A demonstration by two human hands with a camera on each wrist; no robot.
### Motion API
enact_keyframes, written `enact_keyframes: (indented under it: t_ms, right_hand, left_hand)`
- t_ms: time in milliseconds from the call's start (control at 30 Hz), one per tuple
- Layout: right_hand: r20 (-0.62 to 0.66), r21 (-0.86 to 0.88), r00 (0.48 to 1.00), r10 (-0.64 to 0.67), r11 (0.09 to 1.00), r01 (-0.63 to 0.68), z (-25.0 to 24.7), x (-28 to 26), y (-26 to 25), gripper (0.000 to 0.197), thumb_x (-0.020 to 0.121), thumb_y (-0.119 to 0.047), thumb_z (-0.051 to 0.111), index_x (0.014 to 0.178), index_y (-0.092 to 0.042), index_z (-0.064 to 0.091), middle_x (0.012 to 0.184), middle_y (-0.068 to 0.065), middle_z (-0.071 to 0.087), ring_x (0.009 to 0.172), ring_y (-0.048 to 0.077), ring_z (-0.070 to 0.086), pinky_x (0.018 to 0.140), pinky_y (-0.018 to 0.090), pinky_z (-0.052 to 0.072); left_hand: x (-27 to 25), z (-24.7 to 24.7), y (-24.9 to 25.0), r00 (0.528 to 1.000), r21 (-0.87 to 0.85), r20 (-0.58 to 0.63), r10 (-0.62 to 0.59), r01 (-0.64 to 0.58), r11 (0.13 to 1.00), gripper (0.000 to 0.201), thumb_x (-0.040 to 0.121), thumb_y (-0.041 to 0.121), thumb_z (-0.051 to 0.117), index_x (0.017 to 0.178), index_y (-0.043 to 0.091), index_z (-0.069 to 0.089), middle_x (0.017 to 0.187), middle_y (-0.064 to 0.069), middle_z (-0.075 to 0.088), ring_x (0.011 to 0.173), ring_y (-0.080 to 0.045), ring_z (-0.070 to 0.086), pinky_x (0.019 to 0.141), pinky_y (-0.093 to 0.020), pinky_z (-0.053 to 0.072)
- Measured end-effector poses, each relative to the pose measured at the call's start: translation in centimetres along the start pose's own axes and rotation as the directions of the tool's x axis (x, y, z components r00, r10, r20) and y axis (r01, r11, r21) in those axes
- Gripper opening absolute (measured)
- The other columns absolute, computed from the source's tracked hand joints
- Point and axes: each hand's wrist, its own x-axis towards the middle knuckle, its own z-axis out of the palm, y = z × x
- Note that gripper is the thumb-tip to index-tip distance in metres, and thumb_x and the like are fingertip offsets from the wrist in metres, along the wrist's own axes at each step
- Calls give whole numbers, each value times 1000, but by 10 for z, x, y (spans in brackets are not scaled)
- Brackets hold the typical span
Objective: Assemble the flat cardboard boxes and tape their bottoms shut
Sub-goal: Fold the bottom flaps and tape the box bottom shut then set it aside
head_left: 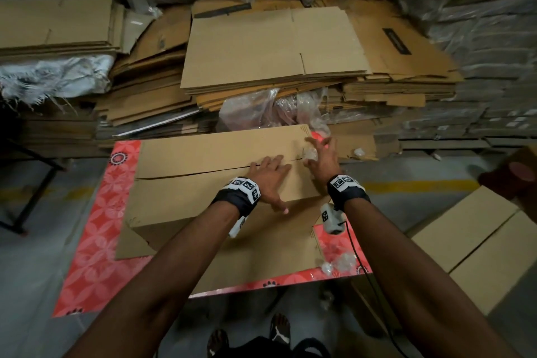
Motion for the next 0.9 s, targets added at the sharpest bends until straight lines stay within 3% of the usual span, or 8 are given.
enact_keyframes:
  t_ms: [100,233,333,400,500,667,800,900]
  right_hand:
    - [84,-124,995,-60,990,70,2,-1,10,31,93,-16,65,123,-24,64,138,8,41,124,30,41,102,42,43]
    - [82,304,993,84,947,-105,-5,3,29,40,84,-25,51,122,-16,58,122,9,61,107,26,55,88,39,46]
    - [250,766,934,255,538,-352,-7,-1,27,15,98,-2,44,100,-16,52,97,11,67,90,28,63,72,35,49]
    - [319,819,900,296,391,-419,-2,-2,22,22,103,0,40,111,-18,47,95,16,59,83,26,68,71,31,53]
    - [281,808,896,344,418,-415,12,-5,13,27,104,-4,34,127,-19,38,83,9,48,64,19,55,67,35,53]
    - [304,666,860,411,553,-500,59,0,44,93,72,-69,47,150,-23,29,135,4,59,111,29,64,100,58,51]
    - [294,499,879,376,724,-476,64,-2,61,64,65,-61,54,118,-26,44,110,9,65,98,33,63,89,55,54]
    - [287,456,892,349,769,-448,29,-25,27,53,81,-50,58,122,-16,53,112,6,63,99,30,61,83,41,48]
  left_hand:
    - [0,5,-5,1000,46,-17,17,-16,999,127,63,61,85,163,29,14,171,-4,1,156,-34,6,122,-61,15]
    - [-11,-2,-28,999,77,-32,12,-9,997,118,57,50,87,158,34,29,170,-2,9,153,-31,15,119,-58,24]
    - [-18,-6,-51,999,47,10,-31,30,998,119,51,47,89,155,40,32,169,6,9,153,-26,16,117,-57,26]
    - [-19,-10,-57,998,24,35,-45,44,999,119,50,49,90,154,40,33,169,8,11,152,-25,19,117,-57,28]
    - [-16,-15,-47,999,-46,20,-40,41,998,110,56,63,87,151,37,38,167,2,20,150,-30,28,116,-57,31]
    - [-4,1,-7,999,-67,-30,-24,22,998,142,48,80,81,162,34,8,171,-4,-2,156,-35,4,121,-65,15]
    - [0,16,1,999,-59,-29,-28,26,998,144,44,88,73,162,32,13,171,-7,2,155,-35,5,122,-61,17]
    - [2,22,1,997,-10,-69,-31,31,999,141,48,88,69,162,30,8,170,-9,4,154,-36,9,120,-62,20]
